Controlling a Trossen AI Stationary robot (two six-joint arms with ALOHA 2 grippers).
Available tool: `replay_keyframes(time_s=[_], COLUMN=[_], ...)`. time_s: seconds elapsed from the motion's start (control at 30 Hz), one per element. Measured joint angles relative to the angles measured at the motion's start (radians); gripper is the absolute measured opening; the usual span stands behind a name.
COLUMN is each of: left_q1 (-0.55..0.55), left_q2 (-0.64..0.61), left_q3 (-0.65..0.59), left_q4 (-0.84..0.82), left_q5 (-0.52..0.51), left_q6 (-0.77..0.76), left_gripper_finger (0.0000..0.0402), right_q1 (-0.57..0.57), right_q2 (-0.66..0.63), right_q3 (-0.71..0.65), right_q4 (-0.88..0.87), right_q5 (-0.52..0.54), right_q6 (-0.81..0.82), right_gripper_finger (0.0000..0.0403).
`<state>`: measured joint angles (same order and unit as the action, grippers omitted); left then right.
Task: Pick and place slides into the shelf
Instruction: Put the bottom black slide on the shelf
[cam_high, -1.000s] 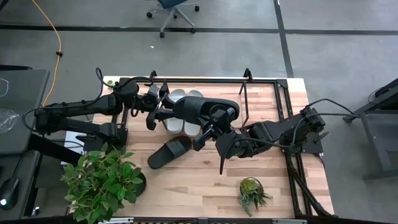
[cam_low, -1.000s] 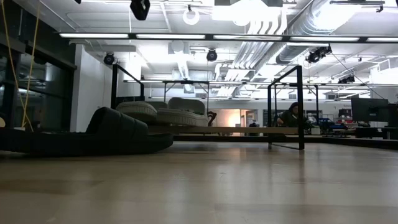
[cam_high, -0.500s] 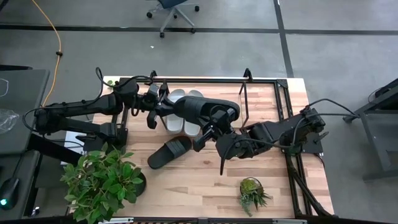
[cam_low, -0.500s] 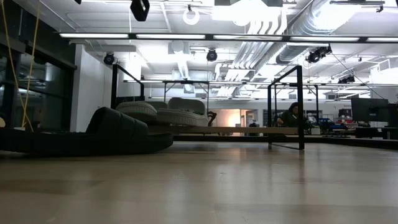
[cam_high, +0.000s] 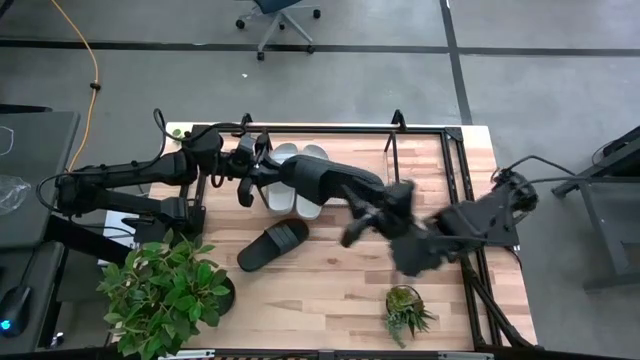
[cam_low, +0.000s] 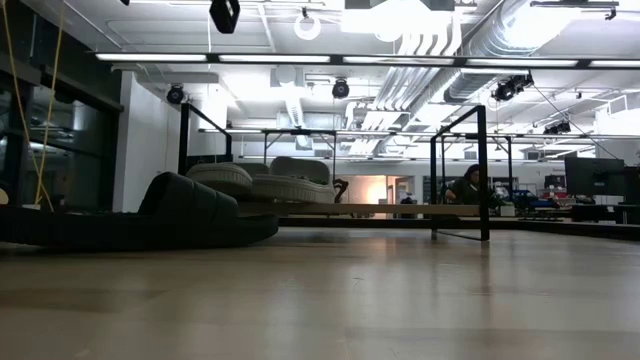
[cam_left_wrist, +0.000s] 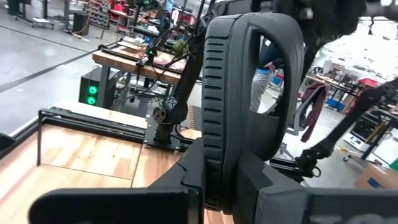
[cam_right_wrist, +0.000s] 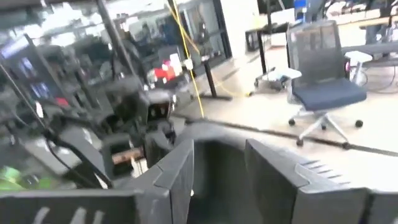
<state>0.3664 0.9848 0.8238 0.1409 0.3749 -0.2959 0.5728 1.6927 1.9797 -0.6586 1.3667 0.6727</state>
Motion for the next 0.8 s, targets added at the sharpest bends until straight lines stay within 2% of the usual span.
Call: replay_keyframes(time_s=[0.1, 0.17, 0.4, 0.5, 0.63, 0.8], left_q1=[0.000, 0.000, 0.000, 0.000, 0.000, 0.000], left_q2=[0.000, 0.000, 0.000, 0.000, 0.000, 0.000], left_q3=[0.000, 0.000, 0.000, 0.000, 0.000, 0.000], left_q4=[-0.001, -0.001, -0.001, -0.002, -0.026, -0.072], left_q5=[0.002, 0.000, 0.000, 0.022, 0.059, 0.088], left_q6=[0.000, 0.000, -0.001, -0.001, -0.004, 0.002], left_gripper_finger=[0.0037, 0.0033, 0.0028, 0.0037, 0.0032, 0.0025], right_q1=[0.080, 0.116, 0.090, 0.054, -0.001, -0.055], right_q2=[-0.053, -0.087, -0.110, -0.117, -0.140, -0.162], right_q3=[0.000, 0.001, 0.001, 0.001, 0.018, 0.083], right_q4=[-0.027, -0.044, -0.102, -0.221, -0.400, -0.492], right_q5=[0.096, 0.090, -0.106, -0.182, -0.355, -0.481], right_q6=[0.007, 0.036, 0.089, 0.196, 0.346, 0.328], right_gripper_finger=[0.0137, 0.0138, 0.0138, 0.0138, 0.0138, 0.0138])
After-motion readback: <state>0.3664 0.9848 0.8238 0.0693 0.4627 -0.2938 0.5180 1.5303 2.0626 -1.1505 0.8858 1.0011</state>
